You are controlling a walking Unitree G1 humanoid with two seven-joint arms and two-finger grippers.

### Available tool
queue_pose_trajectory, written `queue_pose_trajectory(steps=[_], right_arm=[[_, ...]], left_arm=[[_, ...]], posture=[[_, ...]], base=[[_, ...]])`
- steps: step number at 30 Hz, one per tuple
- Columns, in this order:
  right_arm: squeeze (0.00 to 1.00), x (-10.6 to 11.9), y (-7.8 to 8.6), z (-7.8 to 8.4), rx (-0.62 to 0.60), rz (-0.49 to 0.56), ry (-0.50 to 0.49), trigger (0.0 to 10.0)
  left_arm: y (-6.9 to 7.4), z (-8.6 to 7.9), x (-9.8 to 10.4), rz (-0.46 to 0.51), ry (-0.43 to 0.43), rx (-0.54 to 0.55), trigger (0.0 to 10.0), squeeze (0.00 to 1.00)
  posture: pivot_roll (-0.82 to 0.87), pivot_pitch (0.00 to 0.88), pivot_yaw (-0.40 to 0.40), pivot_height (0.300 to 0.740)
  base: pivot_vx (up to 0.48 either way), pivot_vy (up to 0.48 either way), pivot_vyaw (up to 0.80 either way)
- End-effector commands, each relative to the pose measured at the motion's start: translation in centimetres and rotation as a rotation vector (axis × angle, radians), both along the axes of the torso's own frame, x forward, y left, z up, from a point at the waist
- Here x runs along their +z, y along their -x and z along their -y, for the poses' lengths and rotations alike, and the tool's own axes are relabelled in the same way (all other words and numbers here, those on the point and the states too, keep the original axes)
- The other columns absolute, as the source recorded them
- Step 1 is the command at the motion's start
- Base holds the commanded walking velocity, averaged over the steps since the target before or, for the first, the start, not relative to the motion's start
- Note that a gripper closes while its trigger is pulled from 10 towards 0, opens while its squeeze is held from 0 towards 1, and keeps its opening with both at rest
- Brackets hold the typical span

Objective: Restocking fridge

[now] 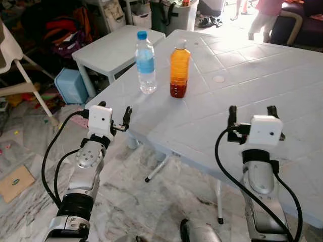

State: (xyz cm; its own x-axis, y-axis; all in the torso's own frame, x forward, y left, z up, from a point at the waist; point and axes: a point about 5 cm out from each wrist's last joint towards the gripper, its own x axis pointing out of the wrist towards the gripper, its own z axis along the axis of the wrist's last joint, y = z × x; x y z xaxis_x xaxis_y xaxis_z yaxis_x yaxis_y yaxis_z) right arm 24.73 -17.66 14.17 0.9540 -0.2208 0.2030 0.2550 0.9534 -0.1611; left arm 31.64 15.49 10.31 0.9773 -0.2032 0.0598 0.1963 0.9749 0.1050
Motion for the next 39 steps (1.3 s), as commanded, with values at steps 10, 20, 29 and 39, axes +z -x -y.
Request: queue_pose_trajectory(steps=[10, 20, 29, 39], right_arm=[[0.0, 1.2, -1.2, -1.3, 0.034, 0.033, -0.012, 10.0], [0.0, 1.6, -1.1, -1.6, 0.061, 0.037, 0.036, 10.0], [0.0, 1.3, -0.8, -1.7, 0.074, 0.028, 0.066, 10.0], [0.0, 1.7, -2.6, -2.1, 0.158, 0.027, 0.087, 10.0]], left_arm=[[-0.3, 0.5, 1.2, 0.039, 0.014, -0.035, 10.0, 0.0], [0.2, 1.7, 1.0, 0.035, 0.069, -0.046, 10.0, 0.0], [0.3, 1.6, 1.2, 0.041, 0.086, -0.044, 10.0, 0.0], [0.5, 2.0, 1.4, 0.055, 0.116, 0.024, 10.0, 0.0]], posture=[[-0.16, 0.088, 0.081, 0.74], [-0.18, 0.106, 0.065, 0.74], [-0.17, 0.098, 0.049, 0.74], [-0.09, 0.075, -0.045, 0.74]], base=[[0.333, 0.343, -0.45], [0.345, 0.329, 0.0], [0.062, 0.127, 0.0], [0.0, 0.0, 0.0]])
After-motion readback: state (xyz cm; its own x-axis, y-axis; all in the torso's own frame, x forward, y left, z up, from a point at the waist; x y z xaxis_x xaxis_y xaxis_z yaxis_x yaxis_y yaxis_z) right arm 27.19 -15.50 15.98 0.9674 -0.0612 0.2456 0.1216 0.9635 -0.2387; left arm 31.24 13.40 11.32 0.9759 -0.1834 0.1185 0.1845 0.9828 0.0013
